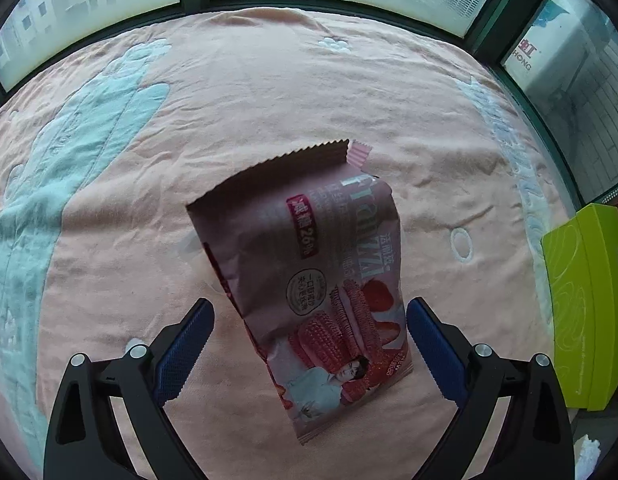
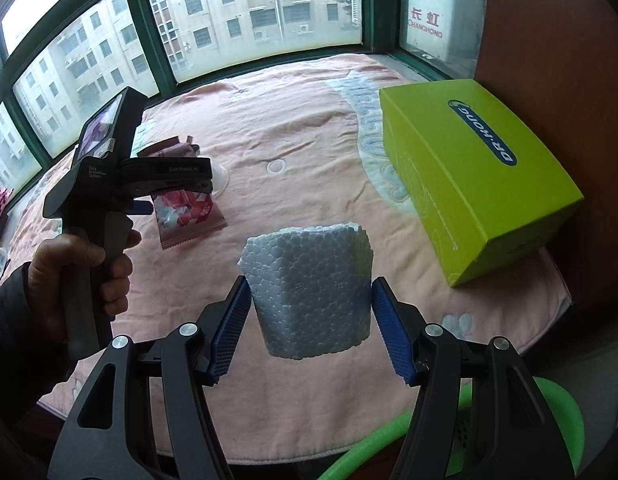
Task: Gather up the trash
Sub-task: 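Lower the foam block into the green basket with the right tool while the left tool carries the wrapper, then lower the pink wrapper into the green basket and open the left tool, then move both tools back over the bench toward the clear cup and dome lid, then grasp the clear plastic cup with the left tool while the right tool grasps the clear dome lid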
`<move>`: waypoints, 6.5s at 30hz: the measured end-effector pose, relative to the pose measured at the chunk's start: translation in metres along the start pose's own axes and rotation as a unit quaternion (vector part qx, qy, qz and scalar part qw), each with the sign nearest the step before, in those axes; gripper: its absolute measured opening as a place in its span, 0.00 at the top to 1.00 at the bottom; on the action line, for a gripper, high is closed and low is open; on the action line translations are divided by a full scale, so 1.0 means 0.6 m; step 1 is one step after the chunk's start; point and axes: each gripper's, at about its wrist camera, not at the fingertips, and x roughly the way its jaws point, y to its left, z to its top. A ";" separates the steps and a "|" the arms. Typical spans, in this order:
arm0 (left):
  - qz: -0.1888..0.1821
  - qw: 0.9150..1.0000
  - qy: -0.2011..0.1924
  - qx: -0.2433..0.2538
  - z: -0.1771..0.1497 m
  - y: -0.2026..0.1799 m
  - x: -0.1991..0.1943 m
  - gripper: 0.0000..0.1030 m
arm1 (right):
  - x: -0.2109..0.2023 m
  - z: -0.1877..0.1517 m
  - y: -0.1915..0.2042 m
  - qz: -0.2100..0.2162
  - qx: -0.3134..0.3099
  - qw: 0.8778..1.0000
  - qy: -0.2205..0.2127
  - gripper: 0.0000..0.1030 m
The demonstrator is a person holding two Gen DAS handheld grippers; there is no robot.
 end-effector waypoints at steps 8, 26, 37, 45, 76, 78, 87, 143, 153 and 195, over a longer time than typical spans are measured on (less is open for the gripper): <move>0.024 1.000 0.006 -0.018 -0.002 0.001 0.011 0.09 | -0.005 -0.008 -0.009 -0.001 0.008 1.000 0.001 0.40; -0.083 0.997 -0.006 0.005 -0.065 0.045 -0.083 0.74 | -0.072 -0.080 -0.030 -0.013 0.059 0.998 -0.016 0.40; -0.142 0.986 -0.034 0.075 -0.120 0.048 -0.188 0.91 | -0.134 -0.164 -0.053 -0.038 0.118 0.992 -0.027 0.40; -0.181 0.977 -0.036 0.109 -0.154 0.027 -0.240 0.92 | -0.179 -0.212 -0.071 -0.053 0.154 0.986 -0.045 0.40; -0.340 0.877 0.056 0.336 -0.386 -0.253 -0.337 0.92 | -0.282 -0.338 -0.151 -0.122 0.238 0.961 -0.064 0.31; -0.341 0.870 0.065 0.349 -0.403 -0.264 -0.331 0.92 | -0.286 -0.339 -0.152 -0.122 0.240 0.961 -0.066 0.30; -0.325 0.861 0.090 0.382 -0.451 -0.285 -0.297 0.66 | -0.308 -0.348 -0.153 -0.129 0.247 0.957 -0.080 0.28; -0.036 0.973 -0.022 0.228 -0.054 0.073 -0.055 0.12 | -0.115 -0.094 0.028 0.007 0.148 0.987 -0.064 0.20; -0.046 0.969 -0.019 0.242 -0.041 0.063 -0.026 0.18 | -0.075 -0.066 0.035 0.018 0.148 0.988 -0.050 0.20; -0.060 0.982 -0.075 0.166 -0.008 0.235 -0.136 0.49 | 0.222 0.140 0.200 0.060 0.034 0.997 0.021 0.21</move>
